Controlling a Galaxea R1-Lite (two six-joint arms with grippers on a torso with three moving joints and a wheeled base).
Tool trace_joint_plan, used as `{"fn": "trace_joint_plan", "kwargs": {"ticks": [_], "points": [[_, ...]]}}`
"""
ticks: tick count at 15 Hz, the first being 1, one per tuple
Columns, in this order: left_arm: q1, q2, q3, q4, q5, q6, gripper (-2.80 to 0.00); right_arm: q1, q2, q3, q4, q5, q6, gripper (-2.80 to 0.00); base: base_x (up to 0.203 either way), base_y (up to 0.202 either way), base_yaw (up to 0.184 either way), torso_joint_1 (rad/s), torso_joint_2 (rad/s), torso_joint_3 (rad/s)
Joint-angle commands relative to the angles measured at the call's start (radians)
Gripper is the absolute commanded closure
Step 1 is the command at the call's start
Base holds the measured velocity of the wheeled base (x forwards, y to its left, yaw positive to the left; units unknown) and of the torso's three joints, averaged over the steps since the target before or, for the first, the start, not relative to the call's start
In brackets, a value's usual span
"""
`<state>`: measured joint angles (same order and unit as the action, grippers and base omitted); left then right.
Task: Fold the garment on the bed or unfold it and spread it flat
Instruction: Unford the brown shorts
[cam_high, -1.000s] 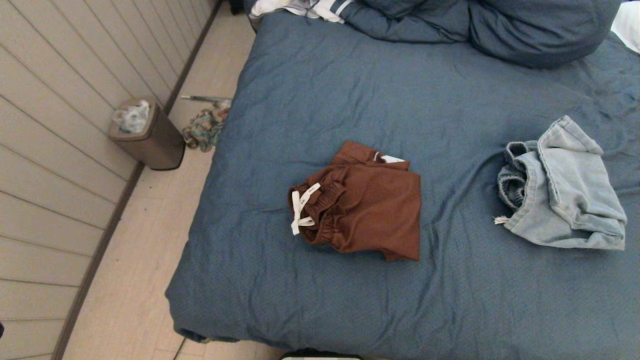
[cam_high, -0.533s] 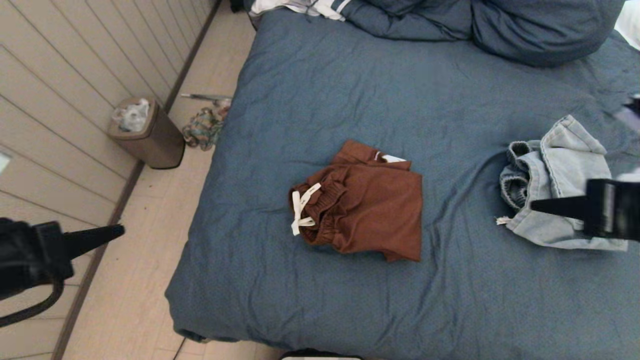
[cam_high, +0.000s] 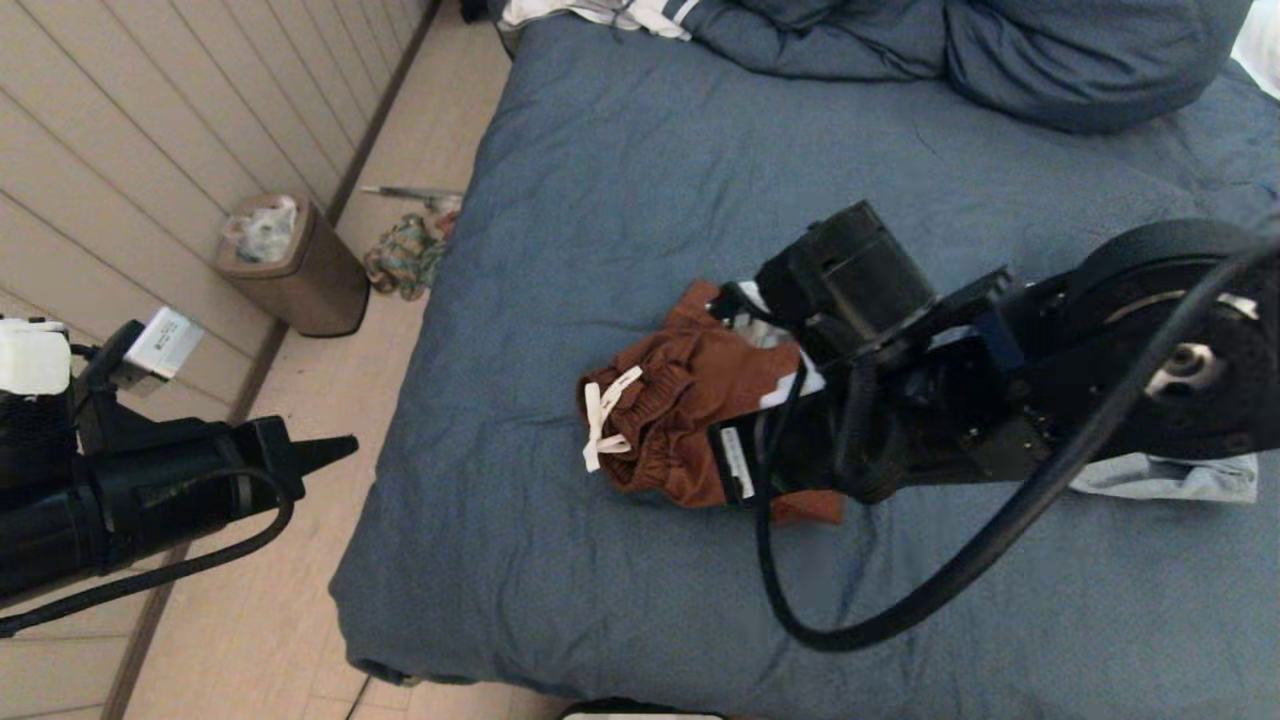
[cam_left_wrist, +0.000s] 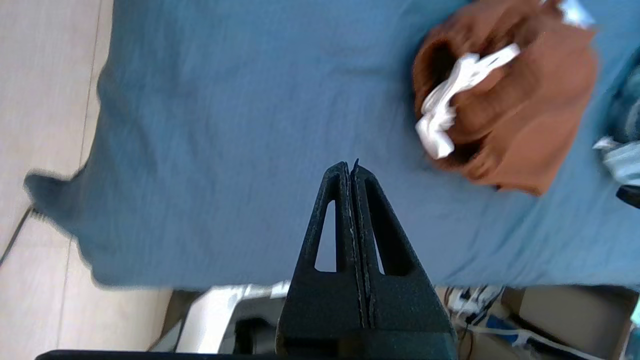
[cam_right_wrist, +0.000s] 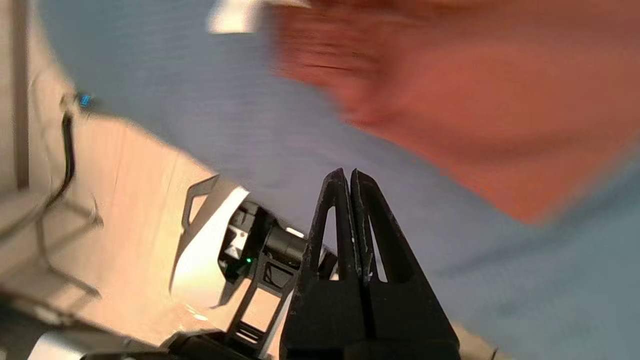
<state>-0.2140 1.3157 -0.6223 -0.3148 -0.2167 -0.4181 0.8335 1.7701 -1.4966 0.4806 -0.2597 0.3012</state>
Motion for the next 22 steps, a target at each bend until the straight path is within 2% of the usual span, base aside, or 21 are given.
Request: {"fn": "trace_joint_plan", "kwargs": {"ticks": [1, 2, 3, 9, 13, 15, 16, 19, 20, 21, 22], "points": [[0.007, -0.002, 0.007, 0.020, 0.012, -0.002, 0.00, 0.080, 0.097, -0.080, 0.004, -0.017, -0.015, 0.00, 0.000, 0.000, 0.000, 0.000, 0.00, 0.000], [0.022, 0.000, 0.012, 0.031, 0.025, -0.001, 0.00, 0.090, 0.129, -0.093, 0.002, -0.049, -0.027, -2.27, 0.000, 0.000, 0.000, 0.000, 0.00, 0.000], [0.033, 0.005, 0.023, 0.022, 0.034, -0.002, 0.00, 0.093, 0.164, -0.111, -0.003, -0.095, -0.049, -2.80, 0.000, 0.000, 0.000, 0.000, 0.00, 0.000], [0.033, -0.006, 0.050, 0.022, 0.023, -0.002, 0.00, 0.082, 0.362, -0.318, -0.003, -0.152, -0.076, -2.80, 0.000, 0.000, 0.000, 0.000, 0.00, 0.000], [0.004, -0.007, 0.071, 0.023, 0.021, -0.001, 0.00, 0.010, 0.413, -0.381, 0.005, -0.177, -0.147, -2.80, 0.000, 0.000, 0.000, 0.000, 0.00, 0.000], [-0.020, -0.003, 0.076, 0.023, 0.023, -0.002, 0.00, 0.004, 0.414, -0.384, 0.006, -0.225, -0.168, -2.80, 0.000, 0.000, 0.000, 0.000, 0.00, 0.000], [-0.033, -0.001, 0.083, 0.023, 0.023, -0.002, 0.00, 0.001, 0.422, -0.386, 0.001, -0.286, -0.185, -2.80, 0.000, 0.000, 0.000, 0.000, 0.00, 0.000], [-0.044, -0.003, 0.089, 0.023, 0.023, -0.001, 0.00, -0.001, 0.479, -0.443, -0.004, -0.312, -0.199, -2.80, 0.000, 0.000, 0.000, 0.000, 0.00, 0.000], [-0.045, 0.000, 0.089, 0.023, 0.023, -0.001, 0.00, -0.001, 0.497, -0.457, -0.006, -0.315, -0.201, -0.54, 0.000, 0.000, 0.000, 0.000, 0.00, 0.000], [-0.045, 0.000, 0.090, 0.023, 0.023, -0.001, 0.00, 0.000, 0.505, -0.458, -0.005, -0.329, -0.202, 0.00, 0.000, 0.000, 0.000, 0.000, 0.00, 0.000], [-0.045, 0.000, 0.092, 0.023, 0.023, 0.001, 0.00, 0.001, 0.511, -0.458, -0.004, -0.343, -0.203, 0.00, 0.000, 0.000, 0.000, 0.000, 0.00, 0.000]]}}
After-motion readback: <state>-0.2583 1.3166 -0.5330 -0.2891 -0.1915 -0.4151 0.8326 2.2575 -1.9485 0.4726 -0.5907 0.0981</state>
